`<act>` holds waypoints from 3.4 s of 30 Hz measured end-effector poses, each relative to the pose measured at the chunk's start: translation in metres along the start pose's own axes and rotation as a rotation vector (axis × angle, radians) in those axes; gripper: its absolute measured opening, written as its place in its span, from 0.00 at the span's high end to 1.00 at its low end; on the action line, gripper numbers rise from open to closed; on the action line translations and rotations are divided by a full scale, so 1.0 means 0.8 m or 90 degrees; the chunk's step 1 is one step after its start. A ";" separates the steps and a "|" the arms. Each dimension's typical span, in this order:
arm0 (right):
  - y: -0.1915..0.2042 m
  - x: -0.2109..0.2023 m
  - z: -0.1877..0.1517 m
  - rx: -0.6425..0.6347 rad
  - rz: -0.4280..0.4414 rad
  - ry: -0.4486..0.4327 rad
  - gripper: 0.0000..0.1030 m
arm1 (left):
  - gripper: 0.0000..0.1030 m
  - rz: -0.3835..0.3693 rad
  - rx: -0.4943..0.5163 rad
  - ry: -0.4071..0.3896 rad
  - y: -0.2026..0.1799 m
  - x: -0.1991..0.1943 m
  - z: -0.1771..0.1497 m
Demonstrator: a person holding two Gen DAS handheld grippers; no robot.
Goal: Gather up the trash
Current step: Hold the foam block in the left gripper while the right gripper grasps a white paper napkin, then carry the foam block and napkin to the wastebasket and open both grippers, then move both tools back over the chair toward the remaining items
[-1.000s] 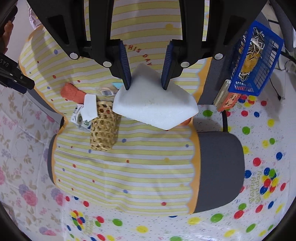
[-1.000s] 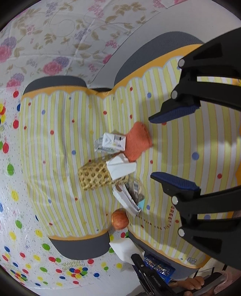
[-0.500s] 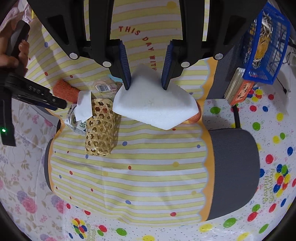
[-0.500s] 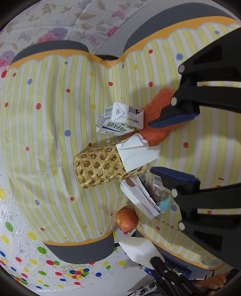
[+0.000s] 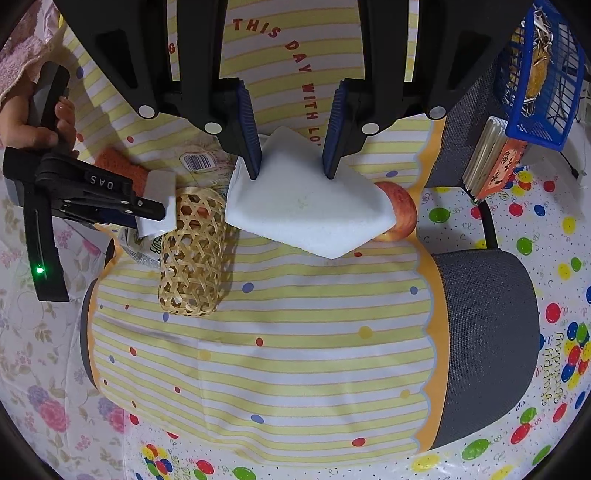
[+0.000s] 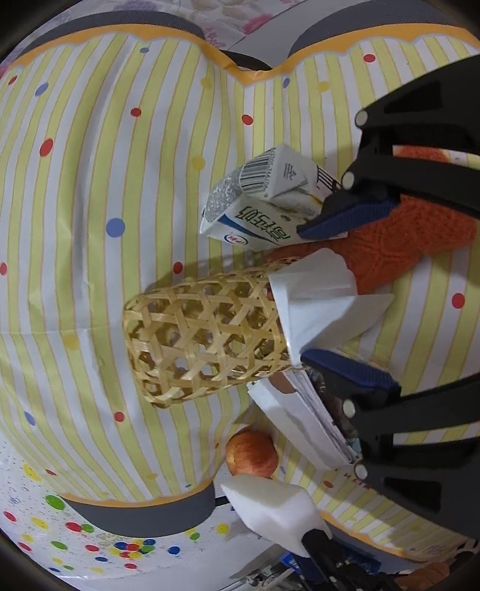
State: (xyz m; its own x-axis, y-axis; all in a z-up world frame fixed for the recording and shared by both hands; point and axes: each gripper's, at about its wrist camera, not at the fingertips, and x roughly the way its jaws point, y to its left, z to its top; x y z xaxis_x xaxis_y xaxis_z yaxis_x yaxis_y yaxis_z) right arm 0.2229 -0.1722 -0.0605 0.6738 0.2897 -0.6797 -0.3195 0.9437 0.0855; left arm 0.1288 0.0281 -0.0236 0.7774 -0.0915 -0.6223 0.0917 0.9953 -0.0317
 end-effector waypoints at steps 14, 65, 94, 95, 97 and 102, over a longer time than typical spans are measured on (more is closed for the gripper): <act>0.058 -0.163 -0.068 -0.008 0.015 -0.041 0.99 | 0.66 -0.054 0.033 -0.040 -0.038 -0.107 -0.043; -0.096 -0.388 -0.405 0.334 -0.256 0.052 0.86 | 0.36 -0.402 0.370 0.052 -0.373 -0.162 -0.235; 0.013 -0.402 -0.255 0.152 -0.179 -0.066 0.71 | 0.36 -0.169 0.140 0.001 -0.163 -0.187 -0.124; 0.017 -0.397 -0.250 0.145 -0.174 -0.065 0.70 | 0.36 -0.155 0.130 0.003 -0.153 -0.183 -0.122; 0.025 -0.384 -0.237 0.129 -0.157 -0.063 0.70 | 0.35 -0.132 0.113 0.007 -0.135 -0.177 -0.119; 0.039 -0.347 -0.208 0.102 -0.125 -0.056 0.65 | 0.35 -0.078 0.072 0.010 -0.089 -0.160 -0.106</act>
State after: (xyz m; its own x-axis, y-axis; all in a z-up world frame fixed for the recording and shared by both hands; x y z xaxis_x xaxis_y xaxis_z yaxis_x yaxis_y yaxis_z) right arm -0.0852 -0.2500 0.0098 0.7701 0.1041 -0.6294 -0.0719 0.9945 0.0765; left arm -0.0303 -0.0285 -0.0078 0.7460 -0.2109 -0.6316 0.2553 0.9666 -0.0212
